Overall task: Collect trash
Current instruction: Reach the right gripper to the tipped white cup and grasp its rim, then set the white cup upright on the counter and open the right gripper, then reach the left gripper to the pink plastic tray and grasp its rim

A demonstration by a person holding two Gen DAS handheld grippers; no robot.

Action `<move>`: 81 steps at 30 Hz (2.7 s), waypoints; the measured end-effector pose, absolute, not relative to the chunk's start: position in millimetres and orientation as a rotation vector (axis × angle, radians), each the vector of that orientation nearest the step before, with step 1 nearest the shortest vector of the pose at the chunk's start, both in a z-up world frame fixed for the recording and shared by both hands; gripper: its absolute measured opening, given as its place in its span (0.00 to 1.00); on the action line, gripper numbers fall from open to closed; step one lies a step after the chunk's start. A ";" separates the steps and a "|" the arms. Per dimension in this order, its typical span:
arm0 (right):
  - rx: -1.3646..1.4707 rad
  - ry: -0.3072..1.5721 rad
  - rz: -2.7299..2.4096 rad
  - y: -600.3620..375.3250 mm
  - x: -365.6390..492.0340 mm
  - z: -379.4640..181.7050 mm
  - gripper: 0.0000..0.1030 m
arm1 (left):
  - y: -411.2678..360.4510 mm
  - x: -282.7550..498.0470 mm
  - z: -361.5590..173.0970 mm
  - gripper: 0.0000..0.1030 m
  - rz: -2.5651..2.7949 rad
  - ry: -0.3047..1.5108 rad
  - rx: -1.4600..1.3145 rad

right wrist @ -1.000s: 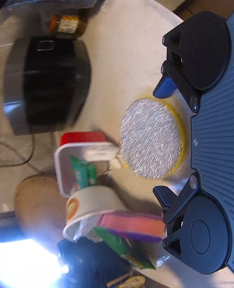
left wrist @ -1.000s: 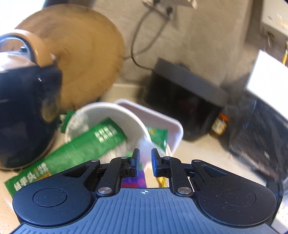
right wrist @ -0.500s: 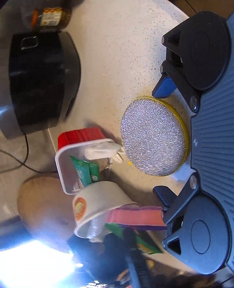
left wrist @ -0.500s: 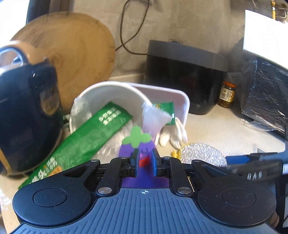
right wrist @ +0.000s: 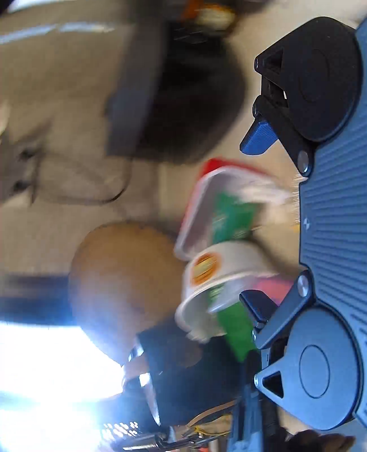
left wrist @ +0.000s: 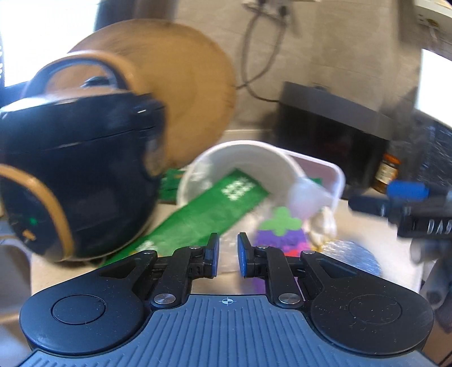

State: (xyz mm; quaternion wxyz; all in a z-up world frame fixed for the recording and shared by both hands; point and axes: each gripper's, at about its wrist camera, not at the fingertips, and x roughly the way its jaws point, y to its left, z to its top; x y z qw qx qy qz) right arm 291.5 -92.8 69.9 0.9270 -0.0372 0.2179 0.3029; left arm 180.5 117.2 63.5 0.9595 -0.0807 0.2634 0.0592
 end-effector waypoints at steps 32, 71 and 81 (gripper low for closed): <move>-0.201 0.417 0.171 -111.9 371.6 116.1 0.11 | 96.9 192.9 65.9 0.16 -0.024 0.542 -0.160; 0.194 0.556 0.336 -249.2 364.7 52.2 0.54 | 2.8 210.6 53.9 0.16 -0.188 0.575 -0.139; 0.078 0.568 0.476 -148.0 372.3 44.6 0.55 | 48.1 267.3 97.6 0.18 -0.010 0.418 0.032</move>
